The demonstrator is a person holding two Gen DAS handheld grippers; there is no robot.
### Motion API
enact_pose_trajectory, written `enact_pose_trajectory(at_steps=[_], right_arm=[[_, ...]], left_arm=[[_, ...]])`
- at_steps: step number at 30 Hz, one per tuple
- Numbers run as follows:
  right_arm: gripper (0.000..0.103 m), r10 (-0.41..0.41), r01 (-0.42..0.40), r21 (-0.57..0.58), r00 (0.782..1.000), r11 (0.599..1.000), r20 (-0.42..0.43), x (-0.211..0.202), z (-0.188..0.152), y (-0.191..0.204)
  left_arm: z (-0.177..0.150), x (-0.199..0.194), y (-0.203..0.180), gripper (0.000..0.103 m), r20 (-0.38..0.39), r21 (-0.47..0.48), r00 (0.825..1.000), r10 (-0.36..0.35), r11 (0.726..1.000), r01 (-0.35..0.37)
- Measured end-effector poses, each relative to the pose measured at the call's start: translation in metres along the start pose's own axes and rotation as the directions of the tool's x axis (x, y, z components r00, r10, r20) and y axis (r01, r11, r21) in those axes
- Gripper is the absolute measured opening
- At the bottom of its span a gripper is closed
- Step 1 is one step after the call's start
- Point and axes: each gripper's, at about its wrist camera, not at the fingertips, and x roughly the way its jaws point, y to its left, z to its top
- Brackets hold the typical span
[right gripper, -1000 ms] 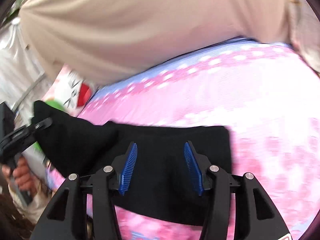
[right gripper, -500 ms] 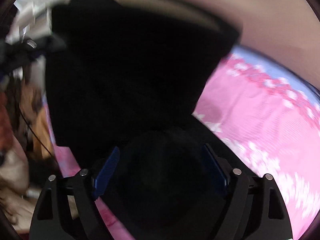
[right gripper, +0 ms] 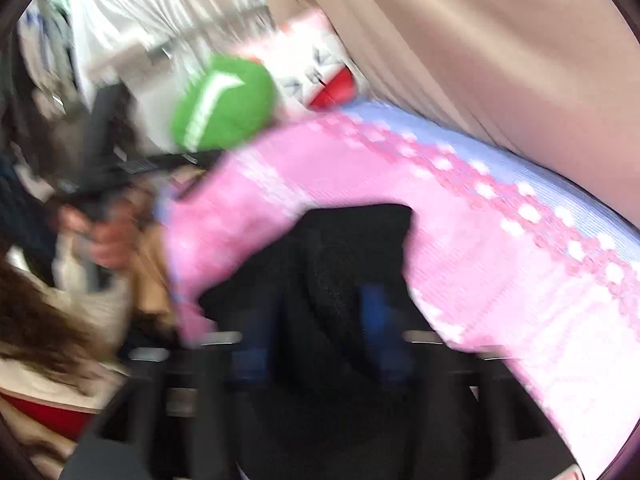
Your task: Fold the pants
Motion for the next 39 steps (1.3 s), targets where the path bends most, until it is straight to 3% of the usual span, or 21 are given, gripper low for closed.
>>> enact_pose_trajectory(at_steps=[2,3,4,5,6,9,11,13,15,17,19,21,22,23,26,29,31,33,35,37,39], right_arm=[[0.069,-0.174,0.172,-0.028,0.972,0.985,-0.158,0.040,-0.014,-0.008],[0.057,-0.229,0.230,-0.016,0.953,0.973,-0.199,0.047,-0.022,-0.013],[0.056,-0.226,0.238,0.045,0.956,0.970,-0.190,0.040,-0.028,-0.020],[0.056,-0.207,0.225,0.104,0.965,0.969,-0.159,0.031,-0.032,-0.025],[0.056,-0.195,0.211,0.176,0.976,0.962,-0.100,0.013,-0.040,-0.030],[0.059,-0.234,0.222,0.297,0.972,0.929,0.006,-0.026,-0.068,-0.027],[0.059,-0.238,0.200,0.372,0.969,0.906,0.059,-0.037,-0.082,-0.027],[0.059,-0.236,0.172,0.451,0.967,0.876,0.091,-0.048,-0.103,-0.031],[0.059,-0.236,0.153,0.498,0.966,0.853,0.106,-0.052,-0.112,-0.026],[0.059,-0.251,0.159,0.522,0.962,0.838,0.109,-0.050,-0.115,-0.024],[0.059,-0.251,0.158,0.535,0.962,0.830,0.106,-0.047,-0.119,-0.020],[0.059,-0.248,0.149,0.549,0.962,0.822,0.110,-0.044,-0.120,-0.015],[0.059,-0.242,0.143,0.551,0.964,0.822,0.110,-0.041,-0.122,-0.014],[0.060,-0.243,0.144,0.554,0.964,0.820,0.110,-0.039,-0.120,-0.012],[0.060,-0.221,0.129,0.539,0.969,0.832,0.109,-0.034,-0.118,-0.007],[0.061,-0.229,0.154,0.504,0.969,0.850,0.091,-0.029,-0.113,-0.001],[0.069,-0.225,0.146,0.497,0.969,0.855,0.102,-0.028,-0.112,0.000],[0.070,-0.224,0.142,0.506,0.969,0.851,0.104,-0.025,-0.114,-0.004],[0.070,-0.217,0.139,0.527,0.972,0.839,0.089,-0.018,-0.114,-0.009],[0.070,-0.192,0.127,0.508,0.978,0.852,0.078,-0.010,-0.106,-0.006],[0.070,-0.153,0.105,0.439,0.985,0.892,0.074,0.004,-0.087,0.013]], left_arm=[[-0.004,0.008,-0.001,0.025,-0.029,-0.018,0.999,-0.027,0.999,0.026],[-0.007,0.013,0.001,0.035,-0.053,-0.031,0.998,-0.038,0.999,0.037],[-0.010,0.016,0.003,0.044,-0.064,-0.037,0.997,-0.042,0.999,0.039],[-0.012,0.021,0.008,0.063,-0.072,-0.053,0.997,-0.038,0.998,0.035],[-0.014,0.026,0.014,0.073,-0.076,-0.075,0.997,-0.034,0.997,0.028],[-0.018,0.055,0.037,0.074,-0.135,-0.186,0.988,-0.076,0.981,0.050],[-0.021,0.078,0.048,0.074,-0.194,-0.277,0.971,-0.136,0.958,0.079],[-0.029,0.105,0.054,0.074,-0.266,-0.365,0.935,-0.233,0.922,0.126],[-0.036,0.121,0.048,0.074,-0.311,-0.371,0.909,-0.278,0.916,0.154],[-0.042,0.132,0.040,0.073,-0.336,-0.363,0.898,-0.284,0.919,0.154],[-0.045,0.142,0.036,0.067,-0.350,-0.368,0.890,-0.292,0.917,0.156],[-0.041,0.145,0.036,0.039,-0.329,-0.350,0.908,-0.257,0.927,0.135],[-0.039,0.144,0.040,0.031,-0.315,-0.369,0.908,-0.276,0.917,0.150],[-0.036,0.142,0.043,0.013,-0.309,-0.380,0.907,-0.286,0.912,0.157],[-0.020,0.119,0.052,0.007,-0.247,-0.397,0.917,-0.313,0.896,0.199],[0.009,0.052,0.063,0.006,-0.075,-0.331,0.973,-0.217,0.926,0.180],[0.025,0.004,0.076,0.006,0.042,-0.288,0.994,-0.098,0.952,0.106],[0.031,-0.031,0.091,0.006,0.112,-0.270,0.993,0.046,0.963,-0.015],[0.027,-0.036,0.102,0.006,0.099,-0.273,0.985,0.140,0.956,-0.108],[0.019,-0.027,0.113,0.006,0.058,-0.285,0.981,0.184,0.945,-0.161],[0.013,-0.016,0.117,0.006,0.024,-0.303,0.981,0.194,0.936,-0.178]])
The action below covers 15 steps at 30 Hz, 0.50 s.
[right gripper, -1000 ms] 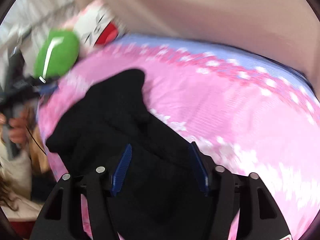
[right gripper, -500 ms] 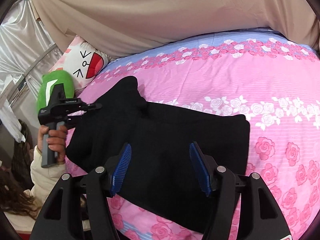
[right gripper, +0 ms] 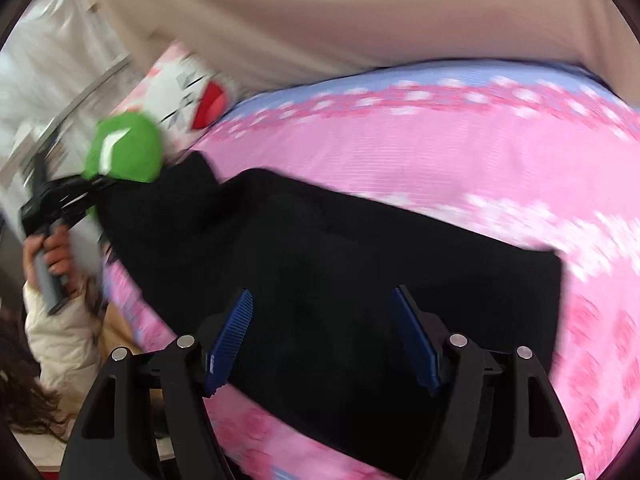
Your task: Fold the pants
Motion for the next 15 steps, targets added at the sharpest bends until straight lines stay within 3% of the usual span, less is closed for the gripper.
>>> enact_pose_trajectory(at_steps=[4,6,7,8,9,12,15], right_arm=[[0.070,0.000,-0.009,-0.156,0.998,0.988,-0.056,0.039,0.007,0.062],[0.063,-0.061,0.039,-0.208,0.993,0.977,-0.101,0.068,0.007,0.078],[0.051,-0.120,0.092,-0.227,0.987,0.969,-0.110,0.083,0.006,0.081],[0.022,-0.173,0.144,-0.240,0.979,0.960,-0.107,0.093,0.006,0.082],[0.011,-0.178,0.152,-0.228,0.979,0.962,-0.097,0.095,0.007,0.080],[0.009,-0.053,0.053,-0.091,0.999,0.994,0.003,0.051,0.022,0.068],[0.011,0.029,-0.023,-0.036,0.988,0.999,0.155,-0.007,0.039,0.065]], left_arm=[[-0.007,0.000,-0.002,0.006,0.011,0.001,1.000,0.003,1.000,-0.003],[-0.007,-0.005,-0.005,0.006,0.018,0.017,1.000,0.000,1.000,-0.001],[-0.008,-0.006,-0.007,0.006,0.015,0.020,1.000,-0.006,1.000,0.005],[-0.008,-0.003,-0.006,0.007,0.012,0.023,1.000,-0.008,1.000,0.008],[-0.008,-0.001,-0.008,0.007,0.010,0.033,1.000,-0.011,0.999,0.010],[-0.009,-0.002,-0.009,0.007,0.006,0.061,1.000,-0.024,0.998,0.023],[-0.009,-0.003,-0.008,0.007,0.007,0.063,0.999,-0.042,0.997,0.041]])
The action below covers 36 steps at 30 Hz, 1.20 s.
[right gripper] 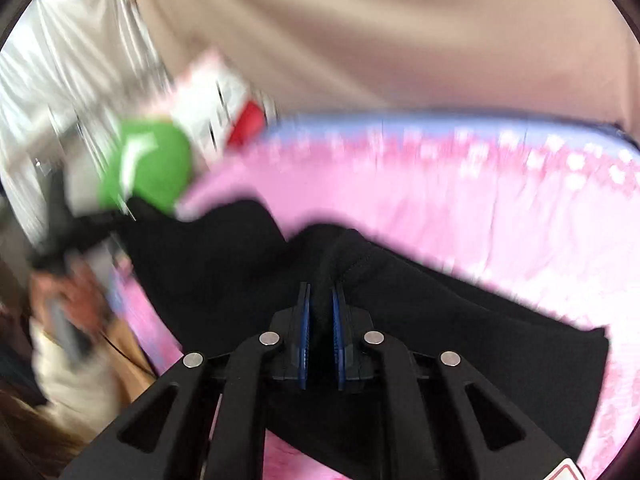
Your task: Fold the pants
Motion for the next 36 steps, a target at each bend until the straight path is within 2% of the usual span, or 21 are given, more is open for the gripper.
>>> enact_pose_trajectory(at_steps=[1,3,4,7,8,11,12,16,18,19,20,21,22,24,26,28,30,32,33,34,36], right_arm=[[0.012,0.007,-0.007,0.005,1.000,1.000,0.018,-0.005,0.006,0.000],[0.027,-0.031,0.029,-0.045,0.999,0.999,-0.044,0.019,0.008,0.005],[0.032,-0.089,0.080,-0.086,0.990,0.993,-0.109,0.048,0.000,0.007],[0.037,-0.230,0.193,-0.164,0.940,0.967,-0.252,0.097,-0.031,0.008],[0.038,-0.220,0.182,-0.174,0.947,0.968,-0.234,0.093,-0.035,0.010],[0.066,-0.159,0.121,-0.190,0.967,0.974,-0.197,0.069,-0.046,0.023],[0.069,-0.159,0.119,-0.206,0.969,0.971,-0.187,0.066,-0.049,0.028],[0.066,-0.242,0.170,-0.302,0.945,0.938,-0.220,0.091,-0.061,0.033],[0.032,-0.315,0.240,-0.349,0.933,0.906,-0.177,0.104,-0.063,0.028],[0.021,-0.328,0.258,-0.347,0.931,0.902,-0.162,0.104,-0.060,0.026],[0.019,-0.303,0.245,-0.295,0.938,0.924,-0.170,0.099,-0.051,0.020],[0.018,-0.214,0.176,-0.208,0.962,0.962,-0.172,0.087,-0.040,0.014],[0.018,-0.154,0.127,-0.167,0.975,0.978,-0.161,0.076,-0.033,0.014],[0.019,-0.109,0.080,-0.197,0.984,0.977,-0.142,0.062,-0.027,0.027],[0.024,-0.043,0.003,-0.203,0.980,0.979,-0.196,0.072,-0.032,0.036],[0.029,-0.066,0.002,-0.209,0.953,0.978,-0.297,0.108,-0.052,0.030],[0.029,-0.009,-0.031,-0.156,0.968,0.987,-0.251,0.094,-0.055,0.023],[0.030,0.068,-0.079,-0.056,0.982,0.995,-0.175,0.054,-0.041,0.004],[0.038,0.068,-0.071,-0.029,0.992,0.997,-0.105,0.030,-0.034,-0.008],[0.041,0.017,-0.017,-0.013,1.000,1.000,-0.013,-0.004,-0.027,-0.024],[0.046,-0.134,0.135,-0.005,0.988,0.991,0.079,-0.047,-0.022,-0.048]], left_arm=[[0.000,0.001,-0.001,0.007,0.000,0.000,1.000,-0.008,1.000,0.008],[-0.002,0.001,-0.003,0.007,0.003,0.004,1.000,-0.013,1.000,0.013],[-0.003,0.002,-0.004,0.007,0.001,0.006,1.000,-0.016,1.000,0.016],[-0.006,0.003,-0.007,0.007,-0.012,0.010,0.999,-0.030,0.999,0.030],[-0.007,0.003,-0.008,0.007,-0.016,0.016,0.999,-0.031,0.999,0.031],[-0.008,0.002,-0.011,0.008,-0.015,0.037,1.000,-0.026,0.999,0.027],[-0.008,0.002,-0.012,0.008,-0.015,0.036,0.999,-0.030,0.999,0.031],[-0.008,0.005,-0.018,0.008,-0.020,0.040,0.999,-0.044,0.998,0.044],[-0.009,0.005,-0.021,0.008,-0.022,0.041,0.999,-0.043,0.998,0.044],[-0.009,0.004,-0.021,0.008,-0.022,0.042,0.999,-0.044,0.998,0.045],[-0.009,0.002,-0.022,0.008,-0.020,0.042,0.999,-0.044,0.998,0.045],[-0.008,0.000,-0.022,0.008,-0.017,0.042,0.999,-0.047,0.998,0.048],[-0.007,-0.003,-0.023,0.008,-0.013,0.043,0.999,-0.052,0.998,0.053],[-0.006,-0.008,-0.026,0.008,-0.002,0.047,0.998,-0.056,0.997,0.056],[-0.005,-0.014,-0.036,0.008,0.005,0.062,0.997,-0.072,0.996,0.071],[-0.007,-0.018,-0.050,0.008,0.004,0.087,0.996,-0.091,0.992,0.090],[-0.012,-0.026,-0.071,0.008,-0.004,0.127,0.993,-0.116,0.985,0.116],[-0.020,-0.034,-0.095,0.008,-0.015,0.192,0.989,-0.149,0.970,0.149],[-0.026,-0.041,-0.114,0.008,-0.024,0.232,0.984,-0.177,0.956,0.178],[-0.033,-0.045,-0.129,0.008,-0.035,0.265,0.978,-0.204,0.942,0.206],[-0.051,-0.053,-0.165,0.009,-0.082,0.338,0.958,-0.276,0.896,0.287]])
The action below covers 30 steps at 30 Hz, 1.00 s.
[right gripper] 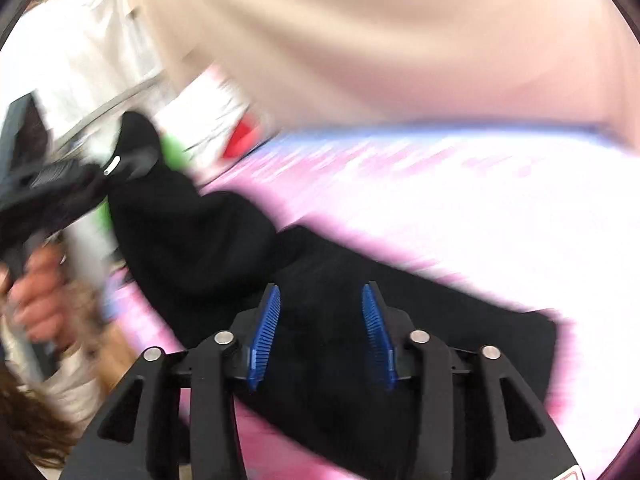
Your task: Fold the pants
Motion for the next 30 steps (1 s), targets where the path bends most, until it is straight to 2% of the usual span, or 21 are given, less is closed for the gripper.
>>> enact_pose_trajectory(at_steps=[2,4,5,6,8,9,10,12,15,17,19,21,22,24,25,28,30], right_arm=[[0.048,-0.104,0.102,0.050,0.994,0.994,0.041,-0.029,-0.002,-0.034],[0.049,-0.160,0.155,0.120,0.987,0.981,0.033,-0.043,-0.011,-0.062],[0.050,-0.172,0.166,0.146,0.985,0.975,0.025,-0.045,-0.016,-0.072],[0.050,-0.177,0.172,0.171,0.984,0.970,0.015,-0.048,-0.022,-0.081],[0.051,-0.154,0.153,0.215,0.988,0.965,-0.013,-0.050,-0.036,-0.094],[0.052,-0.131,0.133,0.229,0.991,0.964,-0.026,-0.051,-0.041,-0.095],[0.054,-0.097,0.102,0.247,0.995,0.964,-0.035,-0.050,-0.045,-0.099],[0.061,-0.044,0.053,0.266,0.998,0.962,-0.040,-0.044,-0.045,-0.093],[0.065,0.101,-0.080,0.271,0.993,0.959,-0.065,-0.016,-0.044,-0.077],[0.067,0.169,-0.139,0.263,0.981,0.955,-0.098,0.001,-0.046,-0.059],[0.067,0.158,-0.122,0.245,0.978,0.962,-0.133,0.016,-0.046,-0.044],[0.067,0.068,-0.045,0.194,0.991,0.980,-0.115,0.020,-0.040,-0.028],[0.067,0.062,-0.046,0.154,0.993,0.987,-0.103,0.020,-0.034,-0.018],[0.067,0.111,-0.102,0.075,0.987,0.992,-0.116,0.021,-0.020,0.006],[0.067,0.111,-0.112,0.000,0.986,0.994,-0.127,0.025,-0.011,0.027],[0.068,0.077,-0.110,-0.198,0.983,0.974,-0.169,0.048,0.001,0.077],[0.068,0.010,-0.064,-0.276,0.981,0.959,-0.193,0.067,0.004,0.098]], left_arm=[[-0.016,0.017,-0.053,0.015,-0.081,0.076,0.990,-0.119,0.989,0.125],[-0.041,0.040,-0.096,0.029,-0.204,0.137,0.957,-0.204,0.962,0.235],[-0.049,0.048,-0.106,0.038,-0.240,0.141,0.945,-0.224,0.955,0.262],[-0.061,0.056,-0.117,0.039,-0.280,0.138,0.927,-0.250,0.945,0.296],[-0.069,0.059,-0.121,0.043,-0.299,0.124,0.919,-0.257,0.945,0.304],[-0.070,0.059,-0.116,0.060,-0.298,0.104,0.921,-0.253,0.950,0.295],[-0.068,0.056,-0.110,0.068,-0.287,0.084,0.926,-0.246,0.956,0.280],[-0.060,0.043,-0.088,0.072,-0.228,0.049,0.954,-0.195,0.976,0.211],[-0.040,0.020,-0.045,0.076,-0.135,-0.018,0.986,-0.103,0.995,0.101],[-0.026,0.007,-0.012,0.080,-0.069,-0.072,0.997,-0.014,0.997,0.009],[-0.019,-0.009,0.017,0.080,-0.018,-0.134,0.999,0.044,0.990,-0.046],[-0.012,-0.023,0.041,0.080,0.014,-0.174,0.997,0.074,0.982,-0.071],[-0.010,-0.029,0.048,0.080,0.028,-0.180,0.995,0.096,0.980,-0.089],[-0.009,-0.037,0.059,0.082,0.052,-0.179,0.987,0.153,0.974,-0.141],[-0.009,-0.040,0.066,0.082,0.063,-0.182,0.981,0.185,0.968,-0.171],[-0.013,-0.038,0.084,0.083,0.058,-0.203,0.974,0.218,0.958,-0.202],[-0.015,-0.029,0.094,0.083,0.024,-0.213,0.975,0.223,0.954,-0.213]])
